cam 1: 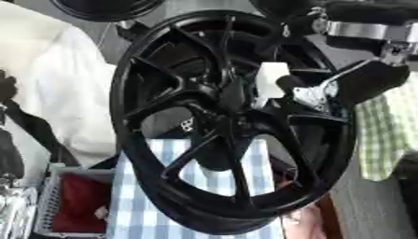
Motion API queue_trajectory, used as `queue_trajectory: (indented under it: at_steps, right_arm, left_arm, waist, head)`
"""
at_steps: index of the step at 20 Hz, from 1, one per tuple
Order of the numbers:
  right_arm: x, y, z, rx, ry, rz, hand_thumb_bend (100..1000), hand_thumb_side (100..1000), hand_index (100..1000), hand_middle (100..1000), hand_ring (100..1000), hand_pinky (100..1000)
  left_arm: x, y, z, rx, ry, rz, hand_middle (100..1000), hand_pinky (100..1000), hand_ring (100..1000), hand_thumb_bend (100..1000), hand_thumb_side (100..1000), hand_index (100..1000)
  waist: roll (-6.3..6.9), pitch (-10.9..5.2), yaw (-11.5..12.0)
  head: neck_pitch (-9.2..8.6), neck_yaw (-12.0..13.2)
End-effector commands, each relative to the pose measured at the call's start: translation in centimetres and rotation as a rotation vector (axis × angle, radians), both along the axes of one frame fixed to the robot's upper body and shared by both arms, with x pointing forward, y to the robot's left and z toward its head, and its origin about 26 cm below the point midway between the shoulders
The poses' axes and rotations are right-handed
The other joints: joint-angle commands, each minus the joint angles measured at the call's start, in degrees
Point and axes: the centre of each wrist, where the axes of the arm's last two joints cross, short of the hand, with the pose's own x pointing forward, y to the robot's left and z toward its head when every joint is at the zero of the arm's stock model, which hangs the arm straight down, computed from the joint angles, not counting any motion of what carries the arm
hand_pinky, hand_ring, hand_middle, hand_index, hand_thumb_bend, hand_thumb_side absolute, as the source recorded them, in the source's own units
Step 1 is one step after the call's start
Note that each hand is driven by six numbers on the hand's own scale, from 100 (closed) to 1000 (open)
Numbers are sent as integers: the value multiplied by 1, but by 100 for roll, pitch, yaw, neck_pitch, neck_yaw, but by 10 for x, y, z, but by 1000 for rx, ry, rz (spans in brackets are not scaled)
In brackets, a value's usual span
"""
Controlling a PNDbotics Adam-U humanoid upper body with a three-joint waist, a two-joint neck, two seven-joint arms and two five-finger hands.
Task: Pull the pin out of the wheel hub.
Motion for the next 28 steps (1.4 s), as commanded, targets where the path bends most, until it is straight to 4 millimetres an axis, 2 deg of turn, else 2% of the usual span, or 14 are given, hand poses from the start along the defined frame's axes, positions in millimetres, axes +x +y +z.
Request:
queue_trajectory:
  at_steps: [1, 4, 8, 11, 18, 28]
  right_arm:
    - [-2, -1, 4, -12, -28, -23, 100, 253, 879, 812, 903, 910]
    - [-2, 0, 2, -21, -25, -32, 100, 258, 883, 816, 908, 914]
    - [-2, 0, 3, -25, -39, -41, 100, 212, 896, 831, 929, 925]
    - [-2, 0, 4, -23, -50, -52, 100, 250, 902, 827, 927, 925]
    - [-2, -1, 4, -17, -77, -79, 100, 262, 909, 828, 928, 927]
    - [-2, -2, 4, -36, -71, -83, 100, 379, 915, 807, 914, 927]
  left_arm:
    - [-1, -2, 7, 5, -23, -5, 664, 830, 727, 226, 699, 783]
    - [0, -4, 8, 8, -24, -8, 664, 831, 727, 222, 703, 783]
    - [0, -5, 8, 6, -22, -11, 664, 832, 727, 219, 709, 783]
    - [0, -6, 7, 5, -20, -14, 664, 832, 727, 216, 712, 783]
    - [0, -8, 8, 0, -18, -18, 664, 833, 727, 212, 718, 782]
    - [1, -10, 7, -5, -15, -24, 660, 834, 717, 208, 724, 780]
  waist:
    - [23, -36, 18]
    - [29, 32, 41]
    - [45, 103, 59]
    - [59, 143, 50]
    - [89, 207, 36]
    - [103, 253, 26]
  head:
    - [-22, -28]
    - [-72, -61]
    - [-95, -105]
    - [-115, -115]
    - [-146, -196]
    - [-165, -149]
